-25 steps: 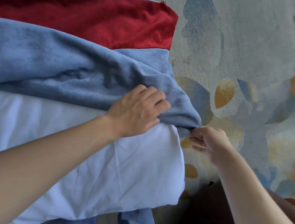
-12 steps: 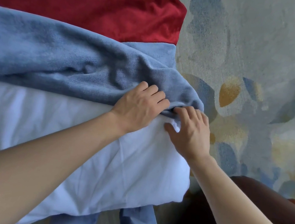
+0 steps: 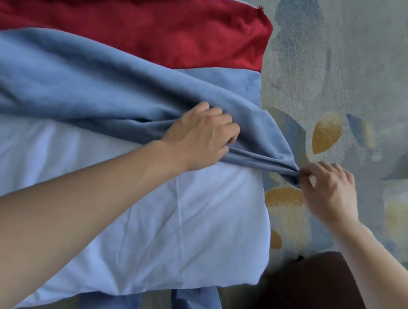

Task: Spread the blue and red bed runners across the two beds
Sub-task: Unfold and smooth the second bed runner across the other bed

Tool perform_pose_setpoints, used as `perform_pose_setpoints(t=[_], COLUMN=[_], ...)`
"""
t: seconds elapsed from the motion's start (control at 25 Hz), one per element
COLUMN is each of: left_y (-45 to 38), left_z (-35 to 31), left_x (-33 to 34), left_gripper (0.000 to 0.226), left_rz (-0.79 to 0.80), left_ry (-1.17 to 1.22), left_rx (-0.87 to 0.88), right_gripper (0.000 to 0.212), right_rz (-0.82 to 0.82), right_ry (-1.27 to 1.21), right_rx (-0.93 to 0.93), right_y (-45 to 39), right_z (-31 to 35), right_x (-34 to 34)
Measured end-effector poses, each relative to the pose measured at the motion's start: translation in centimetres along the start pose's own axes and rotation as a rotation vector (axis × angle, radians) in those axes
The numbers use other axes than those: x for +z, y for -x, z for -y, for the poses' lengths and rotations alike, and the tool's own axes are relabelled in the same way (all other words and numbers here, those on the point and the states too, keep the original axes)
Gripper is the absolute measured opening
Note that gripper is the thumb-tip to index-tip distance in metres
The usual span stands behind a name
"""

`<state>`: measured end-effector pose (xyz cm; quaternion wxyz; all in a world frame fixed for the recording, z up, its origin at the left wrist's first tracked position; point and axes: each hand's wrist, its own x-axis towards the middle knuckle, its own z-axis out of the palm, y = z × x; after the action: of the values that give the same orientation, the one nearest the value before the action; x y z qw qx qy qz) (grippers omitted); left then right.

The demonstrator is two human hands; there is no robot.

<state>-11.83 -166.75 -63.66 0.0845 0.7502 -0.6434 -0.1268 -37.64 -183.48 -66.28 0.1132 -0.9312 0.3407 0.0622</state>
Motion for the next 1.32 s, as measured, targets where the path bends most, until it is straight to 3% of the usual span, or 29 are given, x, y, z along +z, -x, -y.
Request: perform_pose_setpoints(t=[0.08, 0.16, 0.24, 0.32, 0.4, 0.52, 0.6, 0.68, 0.72, 0.8, 0.88, 1.0, 1.08, 1.2, 1.32], left_y=[0.3, 0.9, 2.4, 4.3, 5.2, 2.7, 0.6, -0.7, -0.9, -1.0, -0.8, 0.1, 0.7, 0.5, -0.4], left_z=[0.4, 0.5, 0.8, 1.3, 1.8, 2.9, 4.1, 4.9, 4.9, 4.2, 2.8, 1.0, 0.9, 1.9, 2.5], left_x=[-0.2, -0.2, -0.2, 0.1, 0.1, -0.9, -1.5, -1.5, -1.6, -1.3, -0.6, 1.0, 1.6, 1.3, 0.4], left_gripper=[0.008, 0.012, 0.022, 0.023, 0.014, 0.007, 0.012, 0.009, 0.006, 0.008, 0.012, 0.007, 0.012, 0.009, 0.017], left_rz=[-0.008, -0.069, -0.084, -0.015, 0.014, -0.038, 0.051, 0.142, 0.144, 0.002, -0.149, -0.165, -0.119, -0.131, -0.188], left_ry=[-0.040, -0.021, -0.072, -0.194, -0.267, 0.058, 0.341, 0.402, 0.347, 0.071, -0.163, -0.193, -0.193, -0.239, -0.155], left_rx=[-0.035, -0.039, 0.067, 0.121, 0.018, -0.268, -0.462, -0.505, -0.502, -0.386, -0.203, 0.044, 0.045, 0.037, 0.017], right_gripper=[0.009, 0.006, 0.004, 0.009, 0.026, 0.036, 0.029, 0.019, 0.016, 0.012, 0.011, 0.019, 0.017, 0.008, 0.013], right_rz=[-0.065, -0.155, -0.150, -0.118, -0.128, -0.181, -0.221, -0.269, -0.284, -0.267, -0.141, 0.113, 0.094, -0.268, -0.285], right_ry=[-0.016, -0.074, -0.117, -0.118, -0.112, -0.143, -0.170, -0.197, -0.219, -0.282, -0.435, -0.730, -0.680, -0.299, -0.182], right_rx=[-0.003, -0.123, -0.248, -0.237, -0.152, -0.125, -0.103, -0.045, -0.017, 0.022, 0.094, 0.310, 0.342, 0.052, -0.176], right_y=[0.2, 0.4, 0.5, 0.2, -0.5, -1.7, -2.7, -3.3, -3.3, -3.5, -4.3, -6.2, -6.6, -5.6, -4.4], right_z=[0.4, 3.3, 6.3, 7.7, 8.3, 8.9, 9.5, 9.9, 9.9, 9.5, 8.5, 6.8, 6.8, 7.8, 8.7], right_x=[-0.5, -0.2, 0.9, 2.3, 3.0, 3.3, 3.2, 2.9, 2.7, 1.8, 0.3, -1.2, -1.2, -0.4, 1.1])
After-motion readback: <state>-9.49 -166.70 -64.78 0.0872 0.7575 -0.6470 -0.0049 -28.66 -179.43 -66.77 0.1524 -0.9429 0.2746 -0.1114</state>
